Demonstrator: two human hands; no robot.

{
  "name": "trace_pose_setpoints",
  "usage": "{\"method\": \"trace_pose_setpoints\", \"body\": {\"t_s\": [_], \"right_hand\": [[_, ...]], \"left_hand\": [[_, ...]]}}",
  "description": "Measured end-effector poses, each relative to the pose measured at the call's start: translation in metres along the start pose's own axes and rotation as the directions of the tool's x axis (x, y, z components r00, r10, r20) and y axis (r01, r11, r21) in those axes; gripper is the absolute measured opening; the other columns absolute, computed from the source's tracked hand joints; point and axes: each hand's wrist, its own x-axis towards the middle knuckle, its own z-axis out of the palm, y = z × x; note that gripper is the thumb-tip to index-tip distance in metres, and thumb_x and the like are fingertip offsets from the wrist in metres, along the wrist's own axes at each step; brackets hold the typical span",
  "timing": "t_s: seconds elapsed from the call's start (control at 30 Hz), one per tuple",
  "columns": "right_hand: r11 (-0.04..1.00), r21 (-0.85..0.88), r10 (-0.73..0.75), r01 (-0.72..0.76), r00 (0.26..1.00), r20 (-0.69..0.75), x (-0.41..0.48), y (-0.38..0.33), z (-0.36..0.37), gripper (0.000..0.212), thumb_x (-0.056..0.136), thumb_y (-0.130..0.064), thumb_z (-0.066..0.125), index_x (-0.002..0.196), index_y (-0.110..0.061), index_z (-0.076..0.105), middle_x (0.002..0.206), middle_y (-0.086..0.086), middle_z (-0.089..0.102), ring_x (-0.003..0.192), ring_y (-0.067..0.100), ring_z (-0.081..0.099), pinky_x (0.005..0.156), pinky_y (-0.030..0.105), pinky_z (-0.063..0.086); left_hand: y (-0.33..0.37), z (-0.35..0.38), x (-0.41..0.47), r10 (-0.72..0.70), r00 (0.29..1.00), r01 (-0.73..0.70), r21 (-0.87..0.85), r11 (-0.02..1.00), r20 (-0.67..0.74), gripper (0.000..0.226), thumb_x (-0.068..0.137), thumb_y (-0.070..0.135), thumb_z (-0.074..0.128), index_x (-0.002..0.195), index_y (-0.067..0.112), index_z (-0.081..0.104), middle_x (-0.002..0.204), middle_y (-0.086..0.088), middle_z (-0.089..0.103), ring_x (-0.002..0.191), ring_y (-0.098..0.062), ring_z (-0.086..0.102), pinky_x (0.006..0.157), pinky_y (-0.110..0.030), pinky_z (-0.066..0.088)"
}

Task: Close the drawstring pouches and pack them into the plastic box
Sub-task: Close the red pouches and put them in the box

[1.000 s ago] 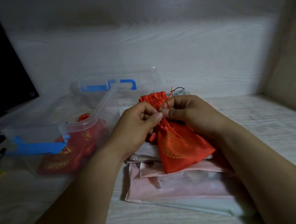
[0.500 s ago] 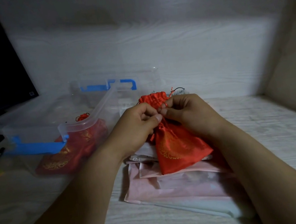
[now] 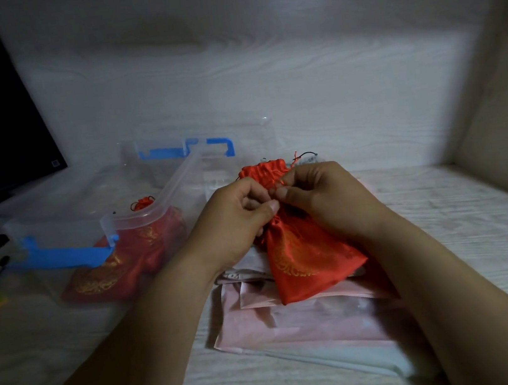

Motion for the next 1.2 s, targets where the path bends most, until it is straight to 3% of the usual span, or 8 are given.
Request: {"method": "trace_pose_setpoints", "body": {"t_s": [0.1, 0.27, 0.5, 0.63, 0.8, 0.9, 1.1, 1.2], "right_hand": [[0.984, -0.165, -0.077, 0.070, 0.997, -0.032, 0.001, 0.000, 0.002, 0.011, 0.095, -0.015, 0.070, 0.084, -0.014, 0.072, 0.075, 0.000, 0.070, 0.066, 0.009, 0.056, 0.069, 0.035, 0.048], [0.930, -0.342, -0.180, 0.134, 0.978, -0.106, 0.000, 0.001, 0.009, 0.001, 0.093, -0.015, 0.073, 0.092, -0.014, 0.073, 0.084, -0.003, 0.072, 0.077, 0.016, 0.063, 0.072, 0.029, 0.045], [0.957, -0.268, -0.142, 0.113, 0.986, -0.091, 0.001, 0.005, 0.008, 0.006, 0.093, -0.015, 0.073, 0.088, -0.019, 0.072, 0.077, -0.010, 0.067, 0.070, 0.007, 0.057, 0.069, 0.029, 0.045], [0.978, -0.186, -0.108, 0.091, 0.990, -0.087, 0.002, 0.005, 0.007, 0.006, 0.094, -0.014, 0.072, 0.088, -0.014, 0.073, 0.080, 0.000, 0.072, 0.073, 0.011, 0.061, 0.073, 0.035, 0.050], [0.993, -0.100, -0.070, 0.065, 0.997, -0.046, -0.001, 0.000, 0.003, 0.006, 0.094, -0.012, 0.073, 0.088, -0.011, 0.075, 0.081, 0.000, 0.074, 0.071, 0.006, 0.061, 0.071, 0.026, 0.049], [0.999, -0.046, -0.026, 0.024, 0.999, -0.026, -0.002, -0.001, 0.002, 0.009, 0.095, -0.011, 0.072, 0.087, -0.009, 0.075, 0.077, -0.003, 0.071, 0.067, 0.003, 0.056, 0.067, 0.022, 0.046], [0.972, -0.201, -0.140, 0.125, 0.988, -0.066, -0.003, -0.003, 0.009, 0.007, 0.093, -0.013, 0.073, 0.089, -0.017, 0.076, 0.081, -0.008, 0.074, 0.076, 0.006, 0.066, 0.073, 0.026, 0.049], [0.948, -0.248, -0.227, 0.200, 0.970, -0.084, -0.006, -0.009, 0.014, 0.007, 0.093, -0.010, 0.073, 0.091, -0.016, 0.077, 0.085, -0.006, 0.074, 0.081, 0.008, 0.067, 0.074, 0.019, 0.047]], "left_hand": [[-0.004, 0.002, 0.002, 0.018, 0.998, -0.016, 0.033, 0.999, -0.060, 0.011, 0.092, 0.012, 0.074, 0.084, 0.013, 0.066, 0.064, -0.008, 0.057, 0.061, -0.019, 0.052, 0.061, -0.036, 0.044], [-0.008, 0.006, 0.005, 0.030, 0.988, -0.019, 0.074, 0.997, -0.150, 0.014, 0.088, 0.012, 0.076, 0.077, 0.020, 0.069, 0.060, 0.001, 0.060, 0.059, -0.014, 0.056, 0.062, -0.037, 0.048], [-0.004, 0.004, 0.004, -0.016, 0.995, 0.025, 0.088, 0.996, -0.101, 0.011, 0.091, 0.012, 0.074, 0.081, 0.016, 0.070, 0.068, -0.002, 0.064, 0.063, -0.011, 0.059, 0.062, -0.027, 0.048], [0.001, 0.002, 0.001, -0.070, 0.997, 0.069, -0.029, 0.997, -0.028, 0.007, 0.095, 0.012, 0.073, 0.094, 0.006, 0.071, 0.074, -0.003, 0.066, 0.062, -0.004, 0.061, 0.058, -0.016, 0.047], [0.000, 0.000, 0.001, -0.079, 0.997, 0.079, -0.049, 0.996, 0.014, 0.008, 0.095, 0.015, 0.074, 0.089, 0.011, 0.070, 0.076, -0.004, 0.067, 0.067, -0.010, 0.062, 0.067, -0.023, 0.050], [0.002, -0.001, 0.000, -0.064, 0.998, 0.064, -0.008, 0.998, 0.014, 0.010, 0.095, 0.012, 0.073, 0.086, 0.010, 0.069, 0.070, -0.004, 0.064, 0.064, -0.010, 0.060, 0.063, -0.023, 0.049], [0.001, 0.006, 0.000, 0.025, 0.992, 0.002, 0.207, 0.978, -0.127, 0.017, 0.085, 0.013, 0.074, 0.078, 0.017, 0.059, 0.056, 0.008, 0.052, 0.051, -0.005, 0.045, 0.051, -0.020, 0.038], [0.001, 0.009, 0.001, 0.038, 0.987, -0.006, 0.199, 0.980, -0.158, 0.016, 0.084, 0.015, 0.073, 0.079, 0.020, 0.059, 0.054, 0.011, 0.048, 0.051, -0.005, 0.041, 0.051, -0.021, 0.035]]}}
